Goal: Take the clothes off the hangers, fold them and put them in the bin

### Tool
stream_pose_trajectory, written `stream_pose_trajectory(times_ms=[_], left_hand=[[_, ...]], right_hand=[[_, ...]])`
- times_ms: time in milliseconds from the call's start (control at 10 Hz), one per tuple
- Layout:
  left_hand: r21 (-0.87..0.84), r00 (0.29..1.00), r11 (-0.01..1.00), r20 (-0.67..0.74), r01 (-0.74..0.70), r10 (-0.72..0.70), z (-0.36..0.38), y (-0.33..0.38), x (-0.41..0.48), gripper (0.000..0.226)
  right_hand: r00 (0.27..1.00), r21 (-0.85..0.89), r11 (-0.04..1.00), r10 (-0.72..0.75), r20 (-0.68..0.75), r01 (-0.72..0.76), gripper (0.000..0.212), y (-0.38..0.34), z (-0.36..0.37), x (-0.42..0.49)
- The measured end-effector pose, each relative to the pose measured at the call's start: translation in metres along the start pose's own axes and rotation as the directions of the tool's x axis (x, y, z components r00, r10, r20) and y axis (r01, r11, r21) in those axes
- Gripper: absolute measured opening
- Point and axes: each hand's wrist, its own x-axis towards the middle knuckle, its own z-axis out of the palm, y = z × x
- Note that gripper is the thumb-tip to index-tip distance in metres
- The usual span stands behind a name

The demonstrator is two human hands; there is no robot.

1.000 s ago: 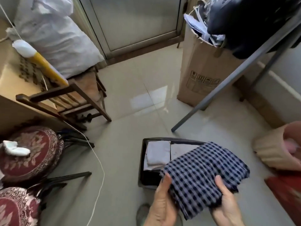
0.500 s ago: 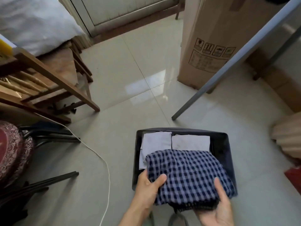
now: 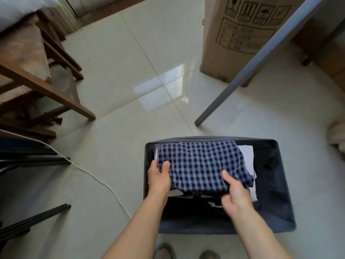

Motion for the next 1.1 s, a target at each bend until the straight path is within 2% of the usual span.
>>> stream_pose_trajectory(times_ms=[100,200,300,400,500,600,800,900,1000,1100], left_hand=[[0.034,0.998,0.998,0.003,0.056,-0.056,0.006,-0.019,0.013,0.009],[0.131,0.999,0.991,-0.041,0.021,-0.015,0.009,-0.025,0.014,0.042],[0.603,0.912,0.737,-0.039,-0.304,0.408,0.001,-0.023,0.002,0.078],[0.668,0.650,0.244,0.464,-0.703,0.602,0.000,-0.030,-0.002,0.065],[0.735,0.786,0.286,0.541,-0.615,0.300,0.003,-0.041,0.006,0.070],[0.779,0.836,0.309,0.533,-0.546,0.135,0.004,-0.048,0.012,0.077],[0.766,0.829,0.350,0.556,-0.539,0.059,0.011,-0.050,0.024,0.077],[0.781,0.846,0.368,0.533,-0.506,0.032,0.012,-0.036,0.016,0.078],[0.805,0.857,0.367,0.514,-0.466,-0.040,0.010,-0.014,0.006,0.078],[0.801,0.863,0.381,0.505,-0.461,-0.018,0.008,0.005,-0.012,0.073]], right_hand=[[0.985,-0.120,0.990,-0.086,-0.149,0.068,0.053,0.006,-0.005,0.009],[0.883,-0.419,0.851,-0.426,-0.197,0.317,0.059,0.001,-0.016,-0.001],[0.500,-0.786,0.188,-0.849,0.172,0.589,0.075,-0.009,-0.025,-0.013],[0.367,-0.701,-0.514,-0.607,0.705,0.494,0.062,-0.006,-0.029,0.000],[0.656,-0.705,-0.575,-0.349,0.670,0.415,0.064,-0.003,-0.035,0.019],[0.794,-0.766,-0.508,-0.233,0.562,0.394,0.058,0.000,-0.045,0.035],[0.837,-0.792,-0.490,-0.202,0.509,0.364,0.057,0.003,-0.046,0.050],[0.826,-0.801,-0.469,-0.224,0.517,0.374,0.055,-0.006,-0.042,0.039],[0.827,-0.835,-0.385,-0.248,0.504,0.393,0.055,-0.017,-0.040,0.022],[0.800,-0.831,-0.361,-0.283,0.529,0.422,0.055,-0.023,-0.040,0.000]])
